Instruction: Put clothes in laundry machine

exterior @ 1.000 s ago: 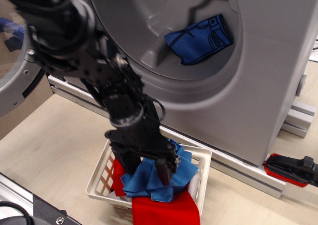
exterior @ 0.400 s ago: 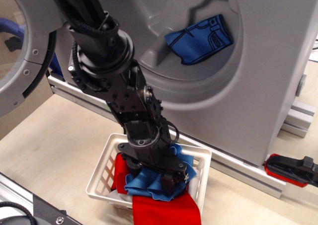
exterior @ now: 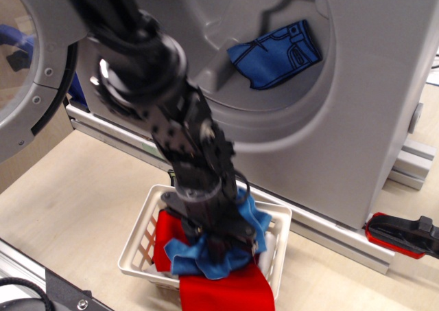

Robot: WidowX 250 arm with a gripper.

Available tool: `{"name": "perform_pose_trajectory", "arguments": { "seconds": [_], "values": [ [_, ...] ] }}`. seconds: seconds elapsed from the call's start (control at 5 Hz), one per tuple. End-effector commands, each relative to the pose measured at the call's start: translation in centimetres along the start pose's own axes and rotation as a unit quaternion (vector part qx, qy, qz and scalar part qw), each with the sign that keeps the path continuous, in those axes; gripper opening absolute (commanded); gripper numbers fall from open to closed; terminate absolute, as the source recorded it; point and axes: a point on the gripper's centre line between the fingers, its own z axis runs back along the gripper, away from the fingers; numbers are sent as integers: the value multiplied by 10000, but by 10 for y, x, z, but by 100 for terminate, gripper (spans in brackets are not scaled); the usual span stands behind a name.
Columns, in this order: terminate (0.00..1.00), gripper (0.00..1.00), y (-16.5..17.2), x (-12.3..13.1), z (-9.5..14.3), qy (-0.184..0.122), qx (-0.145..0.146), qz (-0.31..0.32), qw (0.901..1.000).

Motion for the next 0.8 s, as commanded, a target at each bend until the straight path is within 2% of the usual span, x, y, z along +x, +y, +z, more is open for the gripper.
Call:
{"name": "perform_pose_trajectory", "arguments": {
  "seconds": [0.0,0.4,0.6],
  "values": [
    [0,0,9,19,62,-578,-21,-22,9983],
    [0,0,16,18,111,-1126,-116,-233,9933],
    [0,0,31,39,127,-1387,-164,-46,9902]
  ]
}}
